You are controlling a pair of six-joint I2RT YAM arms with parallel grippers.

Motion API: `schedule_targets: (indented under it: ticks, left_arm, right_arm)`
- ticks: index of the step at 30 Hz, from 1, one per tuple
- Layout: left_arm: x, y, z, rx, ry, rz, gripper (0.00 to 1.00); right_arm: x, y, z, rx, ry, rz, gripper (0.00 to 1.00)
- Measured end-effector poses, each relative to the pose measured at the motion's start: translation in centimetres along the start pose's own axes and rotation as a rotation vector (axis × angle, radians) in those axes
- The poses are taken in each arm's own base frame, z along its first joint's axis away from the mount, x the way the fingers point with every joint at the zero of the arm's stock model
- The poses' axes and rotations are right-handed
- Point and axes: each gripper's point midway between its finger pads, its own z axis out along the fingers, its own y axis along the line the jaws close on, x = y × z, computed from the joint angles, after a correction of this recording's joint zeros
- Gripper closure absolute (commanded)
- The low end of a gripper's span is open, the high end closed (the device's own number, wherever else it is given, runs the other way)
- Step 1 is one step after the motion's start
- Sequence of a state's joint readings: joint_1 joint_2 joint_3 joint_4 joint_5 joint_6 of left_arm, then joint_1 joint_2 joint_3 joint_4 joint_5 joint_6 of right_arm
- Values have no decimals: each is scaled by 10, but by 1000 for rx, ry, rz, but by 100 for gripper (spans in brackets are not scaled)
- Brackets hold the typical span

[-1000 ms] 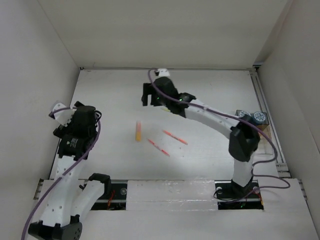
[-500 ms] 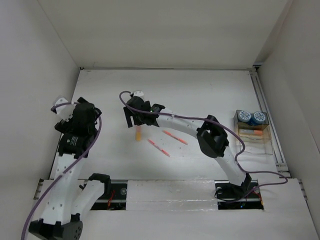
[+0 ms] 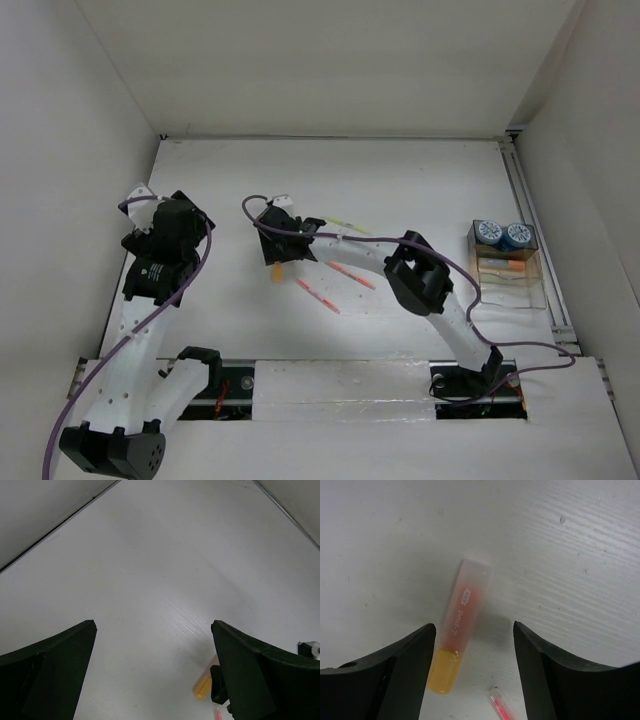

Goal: Sort the stationery into containers
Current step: Grab a piece of stationery with the right arm

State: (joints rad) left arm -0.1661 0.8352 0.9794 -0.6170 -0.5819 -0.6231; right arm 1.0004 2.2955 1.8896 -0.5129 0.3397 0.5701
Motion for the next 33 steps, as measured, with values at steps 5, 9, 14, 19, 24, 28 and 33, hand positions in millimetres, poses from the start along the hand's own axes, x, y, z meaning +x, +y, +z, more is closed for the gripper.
schedule_targets:
  ticks: [5,9,14,19,24,28,33]
  left_arm:
    - [1,-1,0,4,4,5,0]
    - [0,0,-1,6,2,5,0]
    - [-3,0,-4,15,-9,-5,0]
    - [-4,0,-6,21,-14,-11,0]
    - [-1,-11,-10,103,0,-3,0]
    - [14,-35,-13,235,60,53,0]
    - [28,-51,-8,289,118,103,0]
  right_arm:
    - [17,2,11,5,27,-4,41]
    - [18,6,14,6,21,-5,79]
    - [16,10,16,-3,13,12,100]
    - [10,32,19,-117,-4,38,100]
    - [12,43,12,-302,-2,92,100]
    - [-14,29,-22,-312,-70,117,100]
    - [-92,-14,-116,-308,-294,232,100]
